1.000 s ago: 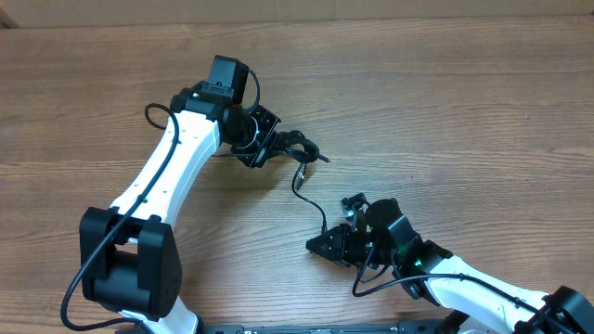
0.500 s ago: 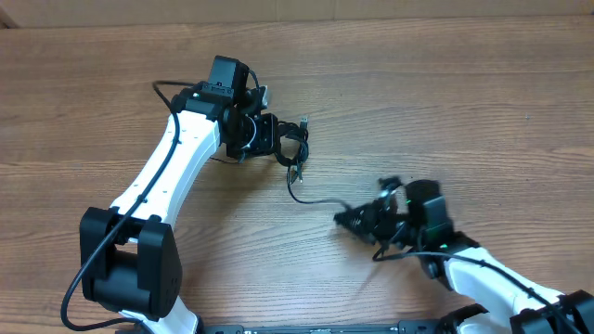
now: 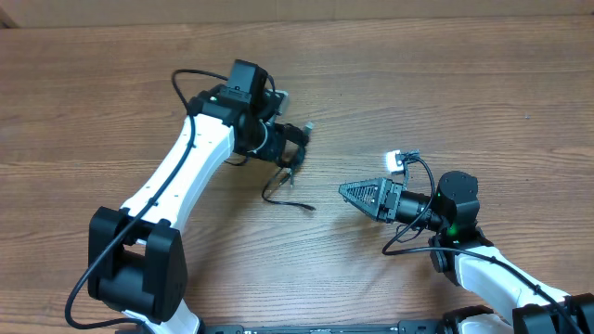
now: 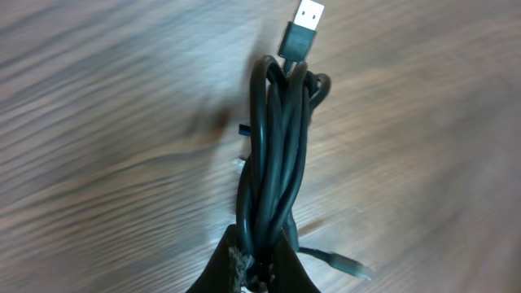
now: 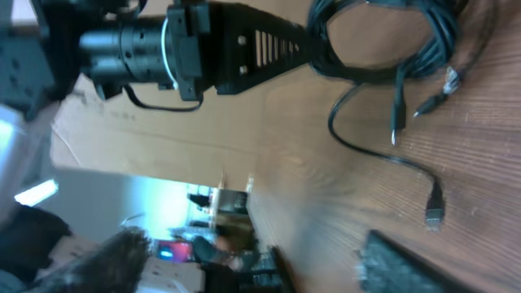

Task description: Untangle cables

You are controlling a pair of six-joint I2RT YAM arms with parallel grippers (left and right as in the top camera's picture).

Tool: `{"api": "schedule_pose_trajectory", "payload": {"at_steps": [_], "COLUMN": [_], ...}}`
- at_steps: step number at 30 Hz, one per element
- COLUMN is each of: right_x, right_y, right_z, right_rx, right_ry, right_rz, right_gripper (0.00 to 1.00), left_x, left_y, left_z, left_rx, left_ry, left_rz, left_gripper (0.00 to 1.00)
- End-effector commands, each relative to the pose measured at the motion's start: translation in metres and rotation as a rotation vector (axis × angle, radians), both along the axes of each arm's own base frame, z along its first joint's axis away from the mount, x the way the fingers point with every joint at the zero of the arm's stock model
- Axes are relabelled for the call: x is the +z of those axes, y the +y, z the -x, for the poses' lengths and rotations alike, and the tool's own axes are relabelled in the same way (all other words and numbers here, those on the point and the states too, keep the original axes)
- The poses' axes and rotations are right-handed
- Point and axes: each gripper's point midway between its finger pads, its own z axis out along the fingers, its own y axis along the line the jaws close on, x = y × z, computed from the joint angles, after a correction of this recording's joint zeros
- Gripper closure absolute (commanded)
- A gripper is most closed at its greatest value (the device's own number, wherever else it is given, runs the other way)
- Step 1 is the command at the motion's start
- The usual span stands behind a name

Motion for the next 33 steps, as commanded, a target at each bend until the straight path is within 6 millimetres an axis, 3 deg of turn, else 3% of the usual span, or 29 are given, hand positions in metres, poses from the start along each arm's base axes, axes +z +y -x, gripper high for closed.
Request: {"api": "schedule_pose_trajectory", "payload": {"at_steps": [1,4,11,16,20,26,33], "right_x": [0.001,0.0,-0.014,-0.022,-0.03,-0.027,-0.02], "right_y": [-0.002,-0.002,-0.009,-0.008,-0.009,-0.009,-0.005], "right_z": [-0.003,-0.002,-0.015,-0.012,-0.009,-0.01,-0.006], "right_rx": [0.007,0.022,-0.048,-0.038,-0.033,-0.031,0.001], "right_ry": [-0.15,-0.257,-0.306,-0.261,-0.213,-0.251,-0.278], "right_rz": [0.05,0.089,0.184,0.193,0.203,0.205,0.177], "right_gripper": [0.0,0.0,0.0,0.0,0.0,0.0,0.35], "left_x": [0.039,0.063,0.067,0.083,0.078,0.073,0.083], "left_y": [-0.049,-0.069,-0.062,-0.07,-0.067,-0.054,-0.063], "left_z": [0.023,0.048,0.085,0.093,0.091,0.099,0.108], "left_rx": [-0.297,-0.493,-0.619,-0.663,-0.678,-0.707,-0.746], "left_ry": [-0.052,-0.065,0.0,-0.018,-0.034,-0.018,-0.029], "left_rz": [0.269,0.473,0.538,0.65,0.614,0.583,0.656], "left_gripper": [0.96,0.96,0.96,0.96,0.96,0.96,0.94]}}
